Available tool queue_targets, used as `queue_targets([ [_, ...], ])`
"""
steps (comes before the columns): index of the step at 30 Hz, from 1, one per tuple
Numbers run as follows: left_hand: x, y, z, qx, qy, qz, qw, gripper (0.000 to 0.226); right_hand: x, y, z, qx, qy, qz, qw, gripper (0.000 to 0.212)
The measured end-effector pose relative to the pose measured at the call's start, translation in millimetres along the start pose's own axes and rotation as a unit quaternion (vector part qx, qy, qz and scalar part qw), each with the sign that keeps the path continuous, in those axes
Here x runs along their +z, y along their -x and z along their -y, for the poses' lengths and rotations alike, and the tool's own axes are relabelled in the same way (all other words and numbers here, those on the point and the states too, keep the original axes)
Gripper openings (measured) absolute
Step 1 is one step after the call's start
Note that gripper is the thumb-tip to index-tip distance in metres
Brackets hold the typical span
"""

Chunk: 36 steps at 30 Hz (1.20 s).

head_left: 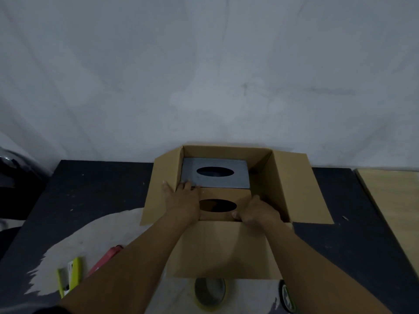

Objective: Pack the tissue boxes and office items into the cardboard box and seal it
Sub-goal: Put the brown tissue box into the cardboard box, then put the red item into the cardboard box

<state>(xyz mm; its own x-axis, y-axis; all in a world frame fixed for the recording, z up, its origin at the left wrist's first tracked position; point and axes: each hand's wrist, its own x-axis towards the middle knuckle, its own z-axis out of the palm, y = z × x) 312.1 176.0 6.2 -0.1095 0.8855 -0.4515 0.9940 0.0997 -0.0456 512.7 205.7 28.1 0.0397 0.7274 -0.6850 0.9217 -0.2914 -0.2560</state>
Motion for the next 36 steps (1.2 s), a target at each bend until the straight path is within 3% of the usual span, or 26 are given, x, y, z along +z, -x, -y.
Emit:
queue_targets([
  [3,1,-1,-2,0.001,0.006,-0.008,1.0,0.096,2,-2,-2,0.007,0.004,-0.021,1.0,0.084],
  [6,7,6,5,0.03,0.112,-0.078,0.99,0.075,6,0,-5,0.009,-0.009,-0.053,0.998,0.069],
  [9,18,27,15,0.067,0.263,-0.197,0.942,0.056,7,5,-8,0.0,-0.027,-0.098,0.995,0.067],
  [13,36,70,29,0.082,0.36,-0.302,0.879,0.047,16,9,-5,-0.043,-0.017,-0.184,0.982,0.08],
  [17,56,125,53,0.017,0.434,-0.352,0.829,0.038,36,29,8,-0.2,-0.027,-0.33,0.922,0.043],
  [19,74,149,73,-0.044,0.472,-0.339,0.812,0.036,60,54,21,-0.31,-0.086,-0.289,0.902,0.029],
  [21,92,168,98,-0.108,0.506,-0.316,0.795,0.035,99,79,30,-0.382,-0.073,-0.235,0.89,0.03],
  [24,118,184,128,-0.167,0.502,-0.285,0.8,0.039,150,93,33,-0.394,0.07,-0.266,0.877,0.057],
  [27,139,195,153,-0.196,0.499,-0.258,0.803,0.045,169,104,42,-0.353,0.098,-0.261,0.893,0.093],
  [30,161,204,177,-0.237,0.507,-0.219,0.8,0.051,193,119,55,-0.419,0.076,-0.26,0.866,0.082],
  [32,176,207,193,-0.274,0.505,-0.2,0.794,0.054,214,132,63,-0.455,0.075,-0.22,0.86,0.067],
  [36,192,205,219,-0.301,0.489,-0.185,0.798,0.052,254,149,82,-0.444,0.035,-0.119,0.887,0.06],
])
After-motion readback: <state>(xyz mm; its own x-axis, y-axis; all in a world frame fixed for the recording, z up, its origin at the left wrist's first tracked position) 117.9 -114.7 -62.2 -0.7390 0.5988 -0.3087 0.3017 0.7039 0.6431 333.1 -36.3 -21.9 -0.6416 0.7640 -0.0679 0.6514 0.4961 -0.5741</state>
